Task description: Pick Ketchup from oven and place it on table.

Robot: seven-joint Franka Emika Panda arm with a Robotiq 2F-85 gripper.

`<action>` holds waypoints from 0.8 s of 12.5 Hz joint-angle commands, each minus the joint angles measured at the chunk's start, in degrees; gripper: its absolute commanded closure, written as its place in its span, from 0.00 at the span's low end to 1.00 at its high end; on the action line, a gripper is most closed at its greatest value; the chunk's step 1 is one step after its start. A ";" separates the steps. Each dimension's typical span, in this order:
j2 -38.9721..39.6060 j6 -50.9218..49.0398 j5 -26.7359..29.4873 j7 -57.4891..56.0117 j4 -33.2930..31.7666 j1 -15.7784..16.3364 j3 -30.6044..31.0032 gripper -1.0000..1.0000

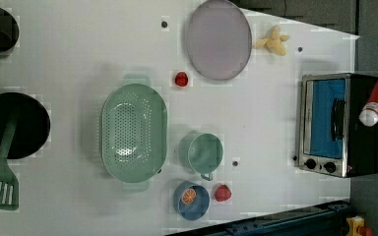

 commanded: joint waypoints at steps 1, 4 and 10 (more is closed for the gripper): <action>0.50 1.83 -0.85 1.26 -3.20 2.29 3.39 0.36; 0.51 7.81 -0.87 1.69 -10.18 3.20 5.84 0.36; 0.62 27.56 -0.87 1.69 -28.62 3.36 5.92 0.36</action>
